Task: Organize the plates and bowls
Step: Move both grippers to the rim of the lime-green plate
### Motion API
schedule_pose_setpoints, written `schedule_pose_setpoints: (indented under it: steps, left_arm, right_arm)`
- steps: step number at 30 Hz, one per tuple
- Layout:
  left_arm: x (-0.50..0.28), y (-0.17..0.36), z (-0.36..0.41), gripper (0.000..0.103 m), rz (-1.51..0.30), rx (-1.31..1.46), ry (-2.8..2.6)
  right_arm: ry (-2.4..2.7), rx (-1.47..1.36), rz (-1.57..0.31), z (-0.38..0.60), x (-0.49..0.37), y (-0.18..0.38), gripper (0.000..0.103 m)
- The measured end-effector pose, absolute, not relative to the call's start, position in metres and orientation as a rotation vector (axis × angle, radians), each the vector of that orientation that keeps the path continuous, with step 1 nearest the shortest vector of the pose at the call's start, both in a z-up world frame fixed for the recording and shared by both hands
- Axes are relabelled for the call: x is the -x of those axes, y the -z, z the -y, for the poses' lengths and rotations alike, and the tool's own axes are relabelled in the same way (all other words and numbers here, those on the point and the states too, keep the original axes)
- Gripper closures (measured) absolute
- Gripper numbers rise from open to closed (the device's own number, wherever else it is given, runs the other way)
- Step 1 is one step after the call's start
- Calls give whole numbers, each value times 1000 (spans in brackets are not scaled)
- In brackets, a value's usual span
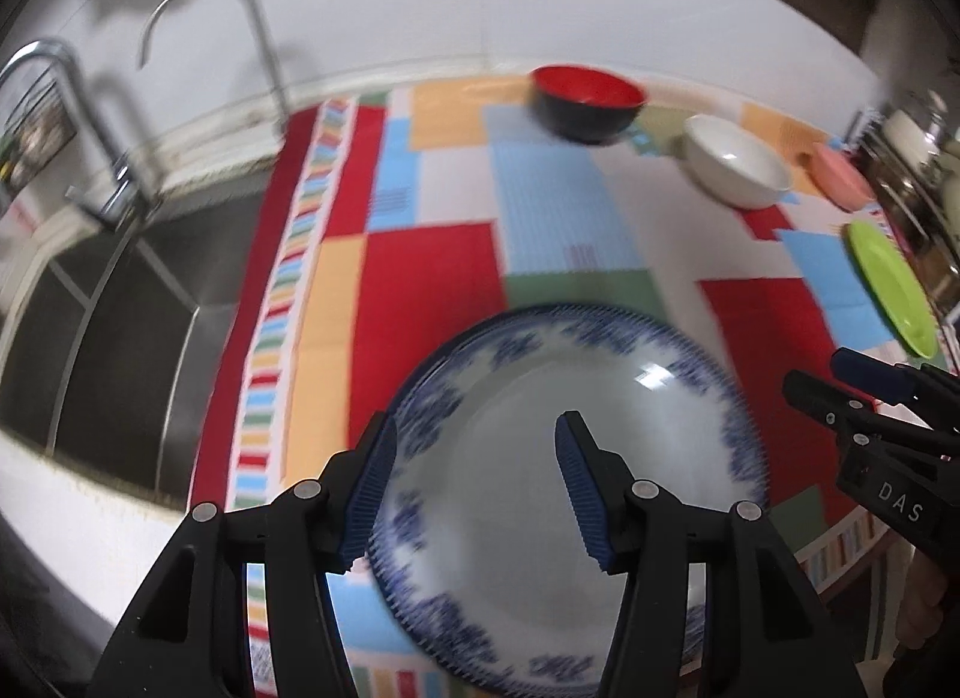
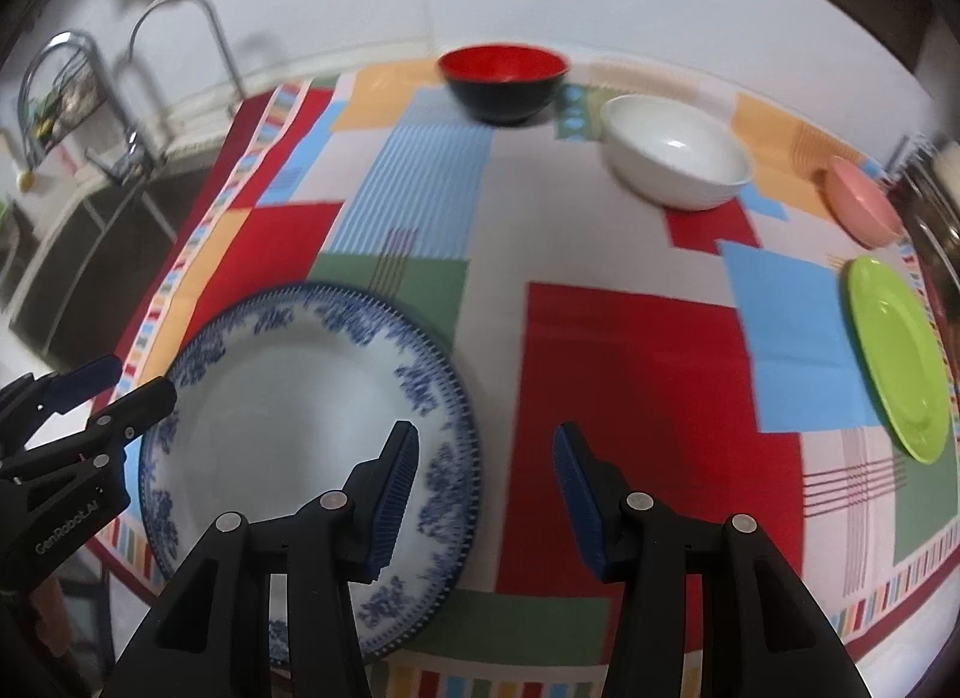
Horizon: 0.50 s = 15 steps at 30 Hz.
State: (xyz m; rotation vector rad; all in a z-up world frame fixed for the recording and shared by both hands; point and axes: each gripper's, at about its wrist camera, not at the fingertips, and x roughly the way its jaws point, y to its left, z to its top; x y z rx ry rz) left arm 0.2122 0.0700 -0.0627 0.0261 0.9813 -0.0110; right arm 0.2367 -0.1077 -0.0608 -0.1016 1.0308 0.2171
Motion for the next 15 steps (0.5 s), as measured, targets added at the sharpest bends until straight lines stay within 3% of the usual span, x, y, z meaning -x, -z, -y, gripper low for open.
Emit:
schedule_pose_setpoints:
  steps: [15]
  left_arm:
    - [-246,22,52,48,-852,-133,290]
  right_arm:
    - [23,-58,-872,216,-220,15,55]
